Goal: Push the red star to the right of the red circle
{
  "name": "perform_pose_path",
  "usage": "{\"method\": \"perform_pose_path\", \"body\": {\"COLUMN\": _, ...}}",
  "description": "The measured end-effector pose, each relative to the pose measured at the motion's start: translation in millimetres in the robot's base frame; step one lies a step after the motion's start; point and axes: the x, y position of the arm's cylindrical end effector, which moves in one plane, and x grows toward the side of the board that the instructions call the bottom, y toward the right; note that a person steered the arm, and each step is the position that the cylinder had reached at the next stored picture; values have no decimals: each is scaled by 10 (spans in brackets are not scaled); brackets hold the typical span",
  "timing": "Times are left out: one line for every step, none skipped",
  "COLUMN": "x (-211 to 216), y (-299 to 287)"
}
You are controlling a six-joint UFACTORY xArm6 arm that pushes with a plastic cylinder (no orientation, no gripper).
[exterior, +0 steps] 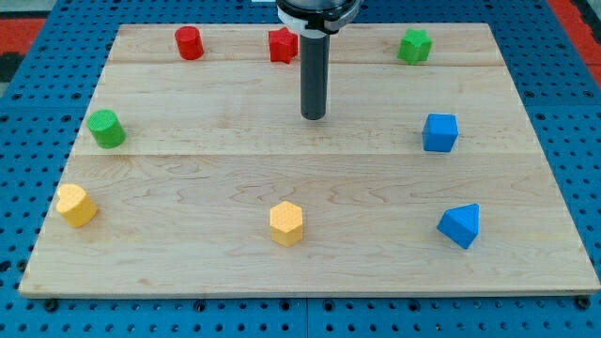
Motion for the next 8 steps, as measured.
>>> {"method": "perform_pose_path", "body": {"x": 0, "y": -13}}
{"method": "perform_pose_path", "body": {"x": -34, "y": -14}}
{"method": "perform_pose_path", "body": {"x": -768, "y": 56}}
{"method": "perform_pose_path", "body": {"x": -1055, "y": 91}}
{"method": "perform_pose_path", "body": {"x": -1145, "y": 4}}
{"method": "perform_pose_path", "body": {"x": -1286, "y": -219}}
{"method": "perform_pose_path", "body": {"x": -1401, "y": 20}}
{"method": "perform_pose_path", "body": {"x": -1531, "y": -277}}
